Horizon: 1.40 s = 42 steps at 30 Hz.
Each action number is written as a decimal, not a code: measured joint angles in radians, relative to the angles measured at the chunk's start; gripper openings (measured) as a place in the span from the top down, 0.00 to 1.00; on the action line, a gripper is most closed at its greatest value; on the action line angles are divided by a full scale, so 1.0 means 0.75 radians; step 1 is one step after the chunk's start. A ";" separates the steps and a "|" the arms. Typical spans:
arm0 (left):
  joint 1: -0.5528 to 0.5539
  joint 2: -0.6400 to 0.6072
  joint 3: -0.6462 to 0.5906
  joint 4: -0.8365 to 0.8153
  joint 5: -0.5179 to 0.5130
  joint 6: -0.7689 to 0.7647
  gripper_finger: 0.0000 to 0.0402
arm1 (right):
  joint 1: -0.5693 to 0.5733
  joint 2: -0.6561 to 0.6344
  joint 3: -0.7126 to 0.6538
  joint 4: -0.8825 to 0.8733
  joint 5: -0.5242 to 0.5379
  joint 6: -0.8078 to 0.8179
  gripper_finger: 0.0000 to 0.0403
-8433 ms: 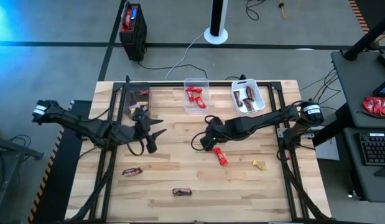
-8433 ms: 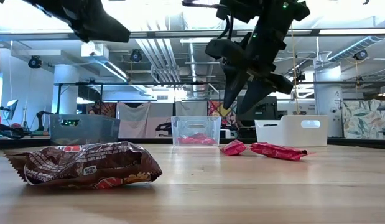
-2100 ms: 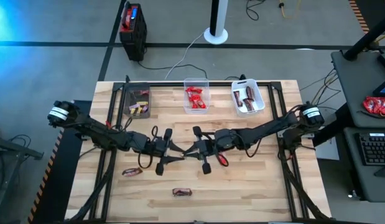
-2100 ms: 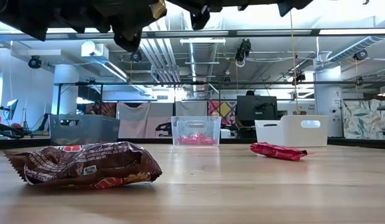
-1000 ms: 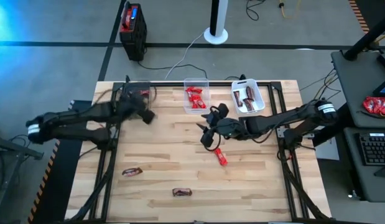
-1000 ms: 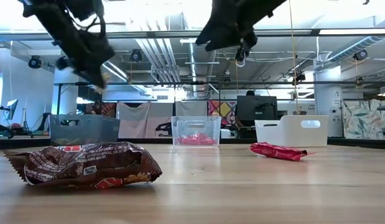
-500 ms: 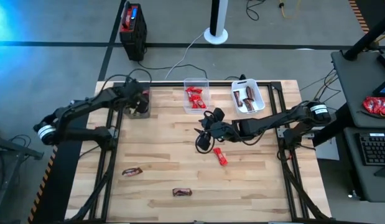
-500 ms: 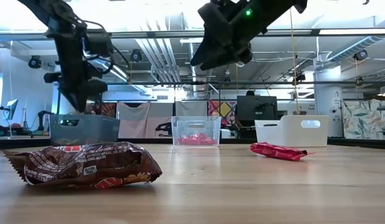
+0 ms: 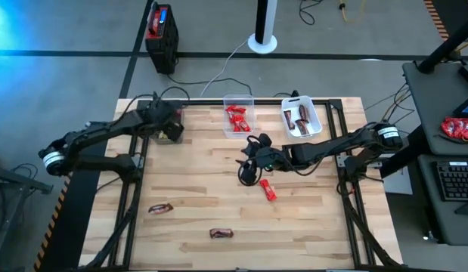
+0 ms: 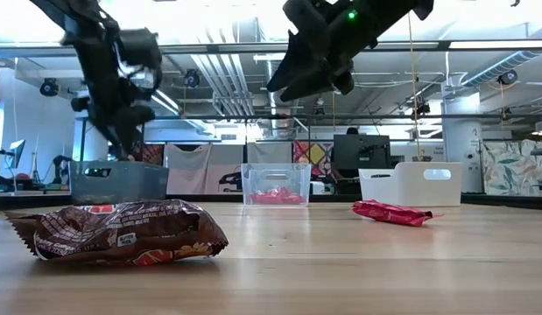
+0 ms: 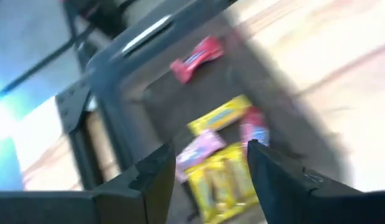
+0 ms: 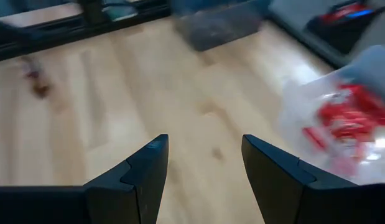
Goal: Sort candy by brand, put in halloween buckets
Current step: Put the brown chocolate bar into the white bin
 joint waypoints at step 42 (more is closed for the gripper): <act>-1.714 -0.022 -0.045 0.543 -0.562 -0.280 0.56 | 0.389 0.957 1.130 -0.735 -0.698 0.049 0.51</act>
